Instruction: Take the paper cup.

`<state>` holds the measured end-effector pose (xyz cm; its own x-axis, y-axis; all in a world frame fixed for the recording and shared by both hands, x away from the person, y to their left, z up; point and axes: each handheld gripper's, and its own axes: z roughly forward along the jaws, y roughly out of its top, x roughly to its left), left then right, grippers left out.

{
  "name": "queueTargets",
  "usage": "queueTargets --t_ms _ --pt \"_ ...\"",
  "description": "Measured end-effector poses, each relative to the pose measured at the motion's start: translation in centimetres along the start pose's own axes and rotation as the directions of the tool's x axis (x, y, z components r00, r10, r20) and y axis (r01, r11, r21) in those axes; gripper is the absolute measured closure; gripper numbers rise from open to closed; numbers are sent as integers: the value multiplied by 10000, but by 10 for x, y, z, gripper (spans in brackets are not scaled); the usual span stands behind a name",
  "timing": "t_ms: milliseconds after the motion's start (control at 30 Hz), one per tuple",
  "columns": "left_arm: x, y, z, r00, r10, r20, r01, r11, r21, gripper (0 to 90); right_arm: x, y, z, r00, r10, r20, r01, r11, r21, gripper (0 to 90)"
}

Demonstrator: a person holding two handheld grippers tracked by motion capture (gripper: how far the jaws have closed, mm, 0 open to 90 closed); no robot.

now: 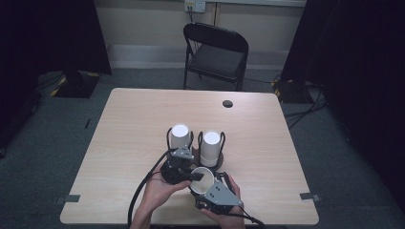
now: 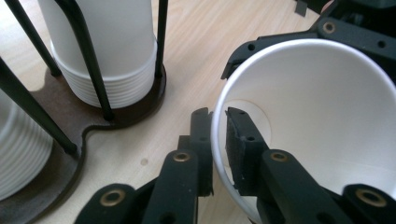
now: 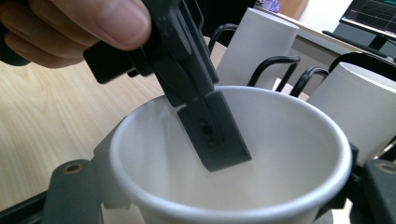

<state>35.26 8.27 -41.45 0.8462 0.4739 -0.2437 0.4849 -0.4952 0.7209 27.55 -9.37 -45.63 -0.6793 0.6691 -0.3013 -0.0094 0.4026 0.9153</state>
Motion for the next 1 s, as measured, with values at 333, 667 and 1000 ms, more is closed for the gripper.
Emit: queueTargets --t_ms 333,667,1000 --pt "0 -2 -3 9998 -180 -99 173 9976 -665 768 -4 -3 -1 9996 264 69 -264 9996 94 252" --pt "-1 -6 -8 9997 -94 -206 66 9912 -1319 729 -9 -4 -3 9988 461 137 -462 9989 118 252" --pt "0 -11 -11 9937 -242 -1098 9 9783 -2071 491 -15 -8 -3 9960 892 34 -893 9958 200 252"
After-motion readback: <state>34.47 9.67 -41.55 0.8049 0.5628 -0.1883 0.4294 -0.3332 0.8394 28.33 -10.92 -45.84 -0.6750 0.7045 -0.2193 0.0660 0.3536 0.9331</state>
